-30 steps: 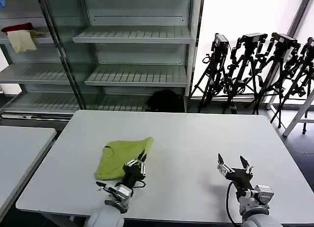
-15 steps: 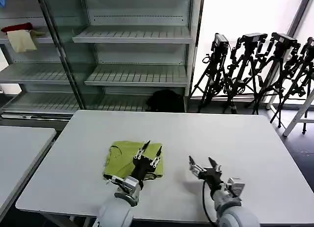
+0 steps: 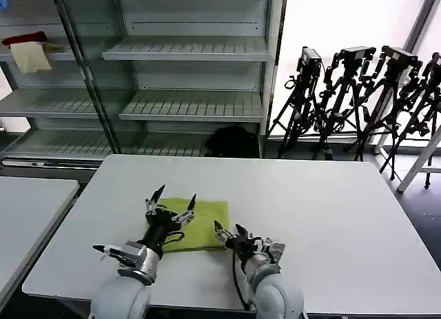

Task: Fold and organize the clothes.

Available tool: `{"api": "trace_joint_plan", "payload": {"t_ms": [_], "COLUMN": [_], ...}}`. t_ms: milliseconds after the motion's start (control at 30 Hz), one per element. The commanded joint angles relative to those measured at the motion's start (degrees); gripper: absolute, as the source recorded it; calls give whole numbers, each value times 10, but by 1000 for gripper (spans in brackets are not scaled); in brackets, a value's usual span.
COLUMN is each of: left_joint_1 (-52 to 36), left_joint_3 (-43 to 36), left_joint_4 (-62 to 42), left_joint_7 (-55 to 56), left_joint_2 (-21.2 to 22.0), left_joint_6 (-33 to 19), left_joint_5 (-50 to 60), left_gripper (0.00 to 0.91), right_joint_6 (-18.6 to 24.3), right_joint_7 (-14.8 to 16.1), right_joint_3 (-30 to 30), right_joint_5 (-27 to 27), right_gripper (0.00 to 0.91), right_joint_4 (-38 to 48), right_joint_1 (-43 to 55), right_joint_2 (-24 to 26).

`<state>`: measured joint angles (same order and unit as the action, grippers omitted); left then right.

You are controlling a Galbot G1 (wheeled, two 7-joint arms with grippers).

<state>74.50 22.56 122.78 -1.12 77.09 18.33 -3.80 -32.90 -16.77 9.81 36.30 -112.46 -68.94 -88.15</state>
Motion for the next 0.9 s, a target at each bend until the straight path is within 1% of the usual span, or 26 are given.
{"api": "trace_joint_plan", "payload": {"t_ms": [33,133,367,600,767,900], "left_joint_1": [38,39,43,42,47,56], "left_joint_3": [79,81,80,76,75,79], "left_joint_4": [15,13,11,6,8,5], "left_joint_7": [3,3,2,1,0,-6], "left_joint_2": [-3,-2,1,5,7,4], "left_joint_6": [13,12,9,8,5,-2], "left_joint_5": [-75,-79,-78,-77,-76,-71], "left_gripper": [907,907,907,907,907,907], "right_joint_6": [-7,-7,-6,-6,-6,-6], "right_joint_7": [-41,-48,-48,-49,-38,-37], "right_joint_3": [-50,-45,-21,14,52,85], "right_joint_5": [30,30,31,37,43,77], "right_gripper": [0,0,0,0,0,0], "right_joint_4": [67,65,33,-2,-23,-44], "right_joint_1": [35,35,24,6,0,-9], "right_joint_2": [-35,-35,-20,12,48,96]}}
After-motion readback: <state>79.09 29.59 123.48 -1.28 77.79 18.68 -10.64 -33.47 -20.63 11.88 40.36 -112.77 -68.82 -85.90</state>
